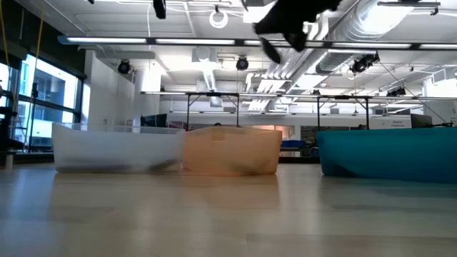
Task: Sort silverware by color (type)
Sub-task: Put the black spoon into the orange bin
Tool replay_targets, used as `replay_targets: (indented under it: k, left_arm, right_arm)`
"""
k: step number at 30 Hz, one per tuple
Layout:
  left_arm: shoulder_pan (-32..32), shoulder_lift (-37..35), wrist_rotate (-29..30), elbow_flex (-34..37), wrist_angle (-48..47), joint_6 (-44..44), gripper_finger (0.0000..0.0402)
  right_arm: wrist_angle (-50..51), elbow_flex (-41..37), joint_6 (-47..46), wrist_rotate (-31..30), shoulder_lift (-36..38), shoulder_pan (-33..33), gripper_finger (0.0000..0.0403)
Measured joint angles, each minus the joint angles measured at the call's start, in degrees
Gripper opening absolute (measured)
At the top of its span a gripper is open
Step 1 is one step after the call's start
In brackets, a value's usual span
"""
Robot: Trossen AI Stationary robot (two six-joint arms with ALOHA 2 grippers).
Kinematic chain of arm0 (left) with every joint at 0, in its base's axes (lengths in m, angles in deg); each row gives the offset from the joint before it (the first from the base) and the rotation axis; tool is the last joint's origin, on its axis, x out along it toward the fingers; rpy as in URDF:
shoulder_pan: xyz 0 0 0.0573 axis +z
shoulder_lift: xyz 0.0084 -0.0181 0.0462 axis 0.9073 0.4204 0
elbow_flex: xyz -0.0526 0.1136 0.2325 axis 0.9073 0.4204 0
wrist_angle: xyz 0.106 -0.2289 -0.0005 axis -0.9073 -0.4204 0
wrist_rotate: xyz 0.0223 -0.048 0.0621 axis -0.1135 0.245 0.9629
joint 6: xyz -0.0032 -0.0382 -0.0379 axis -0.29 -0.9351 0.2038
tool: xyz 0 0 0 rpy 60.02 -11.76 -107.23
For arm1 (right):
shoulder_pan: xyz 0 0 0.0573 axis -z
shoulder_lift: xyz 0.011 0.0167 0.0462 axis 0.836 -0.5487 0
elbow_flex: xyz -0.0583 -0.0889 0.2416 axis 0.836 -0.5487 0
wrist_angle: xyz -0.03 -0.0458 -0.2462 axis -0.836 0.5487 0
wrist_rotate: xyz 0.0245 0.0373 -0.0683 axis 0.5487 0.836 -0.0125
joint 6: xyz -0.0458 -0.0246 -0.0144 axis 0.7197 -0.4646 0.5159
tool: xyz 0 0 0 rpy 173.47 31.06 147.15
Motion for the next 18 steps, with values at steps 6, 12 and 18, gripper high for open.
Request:
replay_targets:
  k: [6,12,18]
  left_arm:
    - [-0.6,0.0,0.4,0.0,0.0,0.0,0.0]
    - [-0.5,0.3,0.5,-0.1,-0.2,-1.3,0.0]
    - [-0.1,3.0,0.6,-5.5,-10.0,3.3,0.0]
  right_arm:
    - [-16.0,0.0,6.4,7.4,-1.7,6.9,0.0]
    - [-15.5,3.5,10.2,10.0,-1.7,10.8,0.0]
    - [-10.7,9.1,13.2,10.4,-2.3,12.6,0.0]
